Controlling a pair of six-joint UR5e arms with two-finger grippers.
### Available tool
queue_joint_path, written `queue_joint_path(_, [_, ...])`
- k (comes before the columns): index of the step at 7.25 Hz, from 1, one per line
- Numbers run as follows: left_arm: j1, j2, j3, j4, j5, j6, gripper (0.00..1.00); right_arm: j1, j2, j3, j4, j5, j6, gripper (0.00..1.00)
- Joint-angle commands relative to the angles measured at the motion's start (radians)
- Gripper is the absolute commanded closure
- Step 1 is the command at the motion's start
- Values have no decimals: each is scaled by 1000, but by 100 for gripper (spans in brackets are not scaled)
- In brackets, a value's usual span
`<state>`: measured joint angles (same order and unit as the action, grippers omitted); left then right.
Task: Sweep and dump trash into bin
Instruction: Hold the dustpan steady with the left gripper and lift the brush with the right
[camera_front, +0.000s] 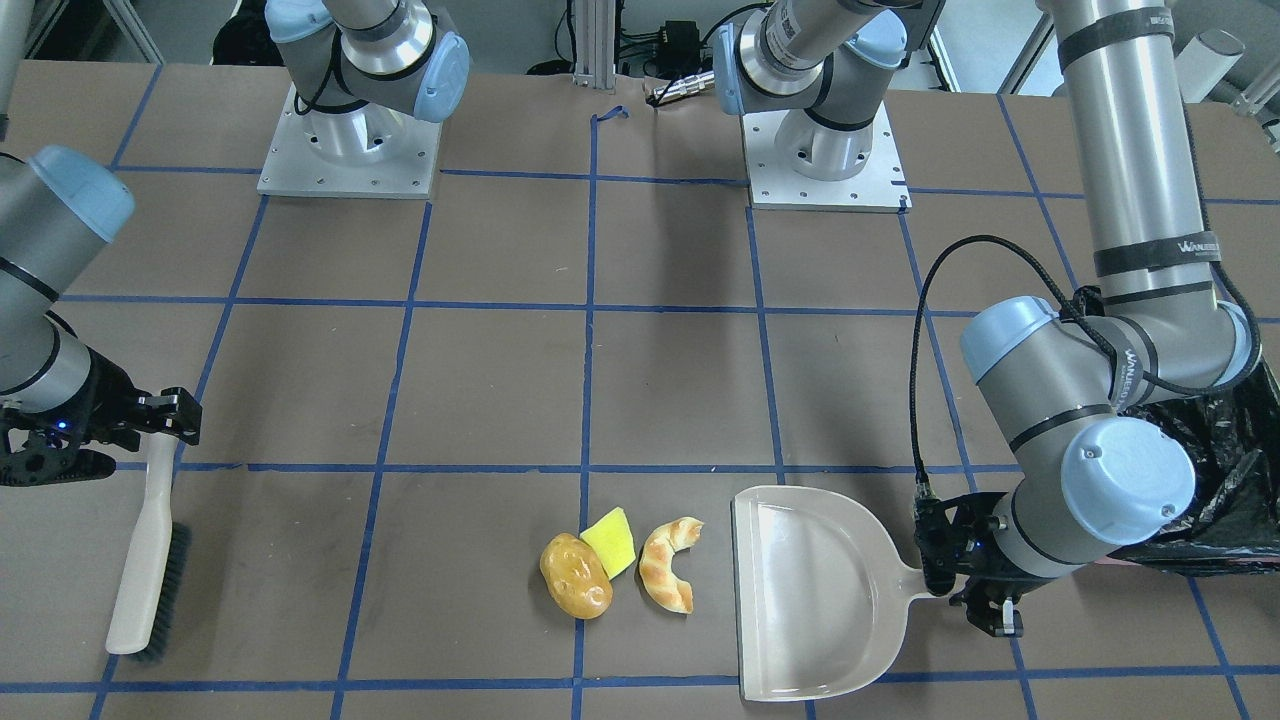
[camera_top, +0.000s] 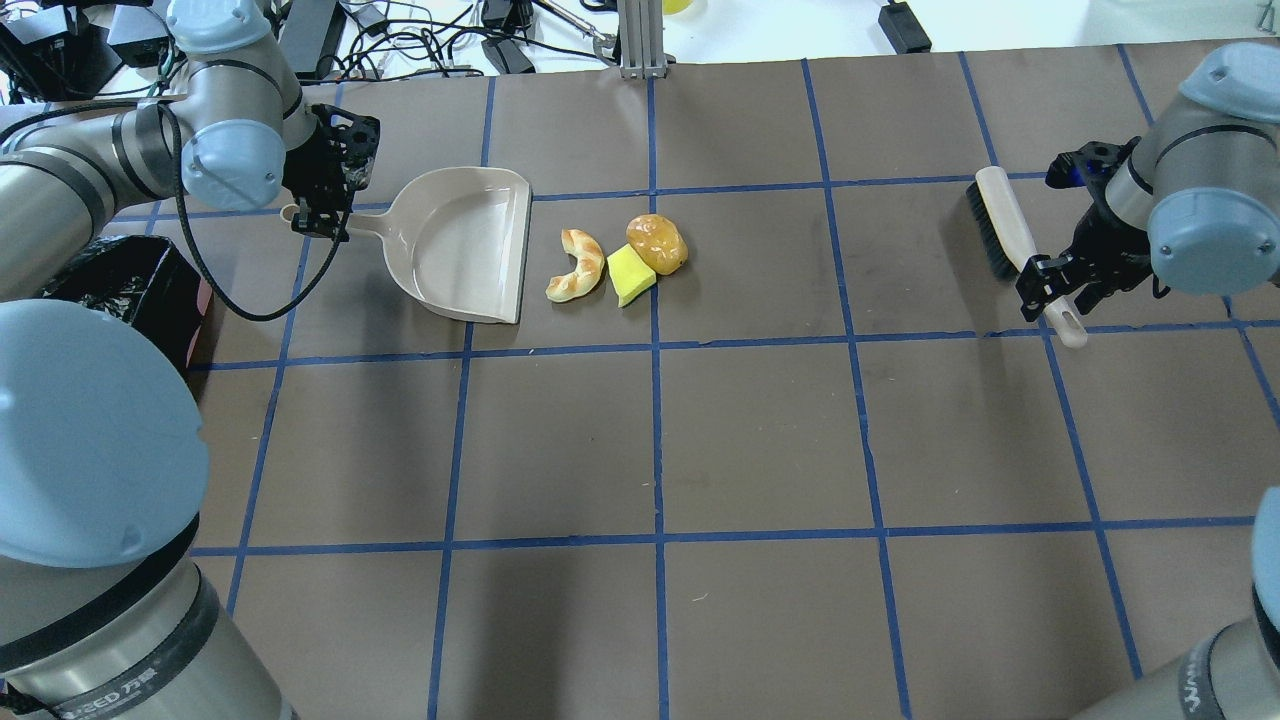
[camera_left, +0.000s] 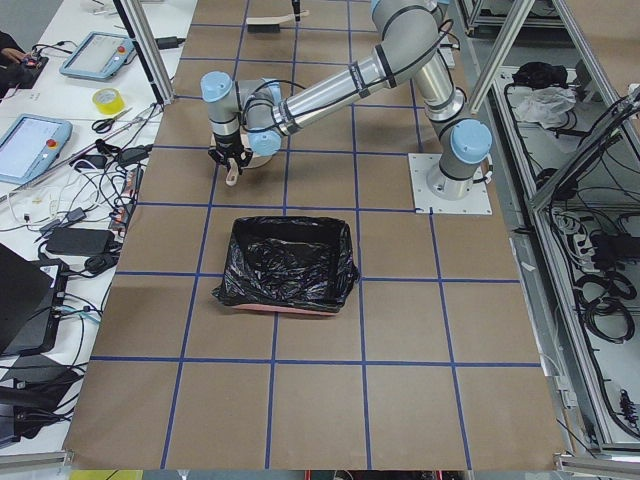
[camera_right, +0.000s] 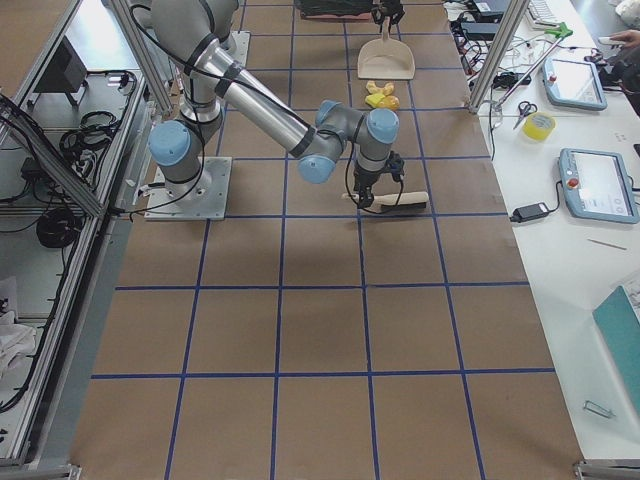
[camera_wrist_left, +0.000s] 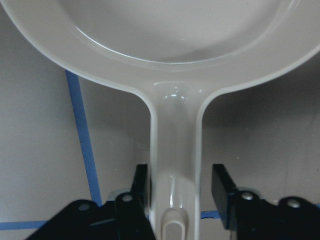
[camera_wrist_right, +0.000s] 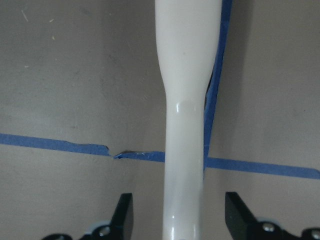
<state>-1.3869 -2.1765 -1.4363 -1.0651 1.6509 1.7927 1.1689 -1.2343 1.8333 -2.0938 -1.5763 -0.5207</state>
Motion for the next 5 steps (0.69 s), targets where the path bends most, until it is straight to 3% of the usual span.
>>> queue_joint_path(1, [-10,7,-3,1,1,16,100,0,1,-2,-2,4,-4,34])
queue_joint_path(2, [-15,9,-3,1,1,19,100,-2,3,-5,-2,2,-4,36])
queue_joint_path(3, [-15,10,-6,1,1,28,100,-2,3,-6,-2,2,4,51])
queue_joint_path(4, [-15,12,-7,1,3,31,100,-2,3,-6,-2,4,4,52])
queue_joint_path(5, [-15,7,-12,1,4,27,100,-2,4,-6,1,6,4,63])
